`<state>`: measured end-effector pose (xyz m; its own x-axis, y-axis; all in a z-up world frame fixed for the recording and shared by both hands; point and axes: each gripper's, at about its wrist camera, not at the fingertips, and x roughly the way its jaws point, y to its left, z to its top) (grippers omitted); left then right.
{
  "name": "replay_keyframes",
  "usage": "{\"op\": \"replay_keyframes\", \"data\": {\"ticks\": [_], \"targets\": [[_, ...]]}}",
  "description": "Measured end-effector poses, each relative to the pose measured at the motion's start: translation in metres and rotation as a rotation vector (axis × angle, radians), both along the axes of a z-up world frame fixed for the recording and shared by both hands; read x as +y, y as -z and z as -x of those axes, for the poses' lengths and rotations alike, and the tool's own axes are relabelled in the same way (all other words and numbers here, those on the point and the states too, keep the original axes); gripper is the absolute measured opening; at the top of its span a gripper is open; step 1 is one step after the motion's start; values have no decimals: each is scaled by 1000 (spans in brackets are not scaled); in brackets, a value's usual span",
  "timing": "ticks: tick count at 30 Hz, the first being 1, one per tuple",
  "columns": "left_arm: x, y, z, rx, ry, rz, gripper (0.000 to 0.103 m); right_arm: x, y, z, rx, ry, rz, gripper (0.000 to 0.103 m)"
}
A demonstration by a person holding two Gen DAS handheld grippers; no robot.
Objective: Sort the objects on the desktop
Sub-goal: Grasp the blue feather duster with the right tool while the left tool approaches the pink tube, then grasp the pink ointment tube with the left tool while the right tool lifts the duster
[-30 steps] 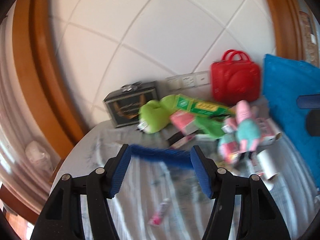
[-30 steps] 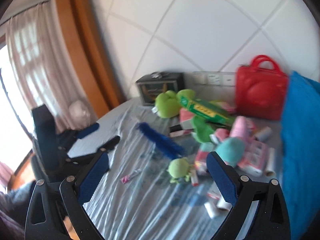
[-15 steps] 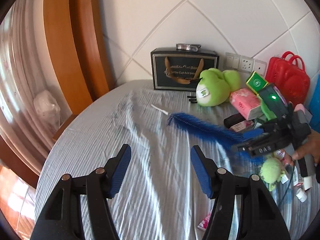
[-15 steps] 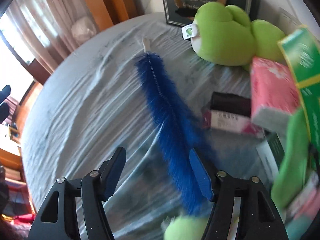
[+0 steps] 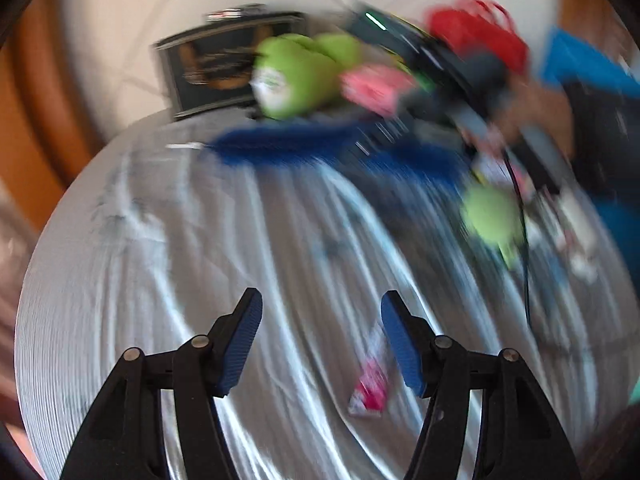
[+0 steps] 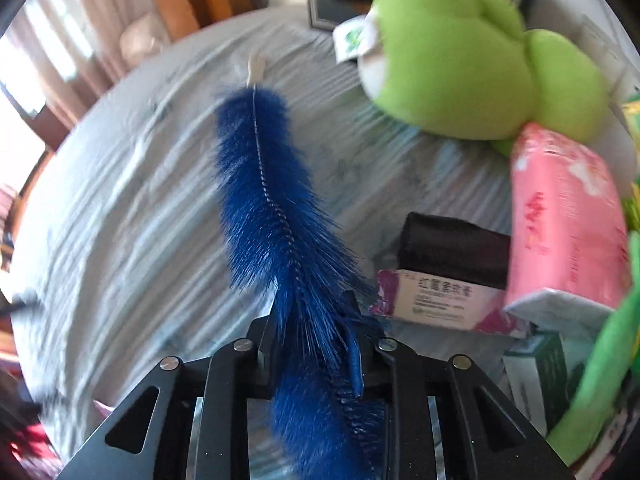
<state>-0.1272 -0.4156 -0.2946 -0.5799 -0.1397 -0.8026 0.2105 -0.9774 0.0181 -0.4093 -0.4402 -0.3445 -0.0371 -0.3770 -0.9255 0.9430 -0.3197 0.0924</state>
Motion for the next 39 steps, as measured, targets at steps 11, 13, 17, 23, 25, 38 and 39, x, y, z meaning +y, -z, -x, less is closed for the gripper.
{"op": "replay_keyframes", "data": {"ticks": [11, 13, 17, 23, 25, 38, 39], "targets": [[32, 44, 13, -126, 187, -80, 43, 10, -5, 0, -63, 36, 20, 25], [32, 44, 11, -112, 177, -94, 41, 10, 5, 0, -72, 41, 17, 25], [32, 46, 11, -90, 153, -93, 26, 5, 22, -3, -53, 48, -34, 25], [30, 34, 1, -73, 128, -139, 17, 31, -2, -8, -115, 83, 70, 21], [31, 26, -3, -58, 119, -120, 17, 54, -23, -9, -171, 124, 151, 20], [56, -69, -30, 124, 165, 29, 17, 179, -154, -63, -323, 335, 524, 18], [61, -74, -34, 132, 170, 37, 17, 189, -163, -67, -332, 351, 549, 17]]}}
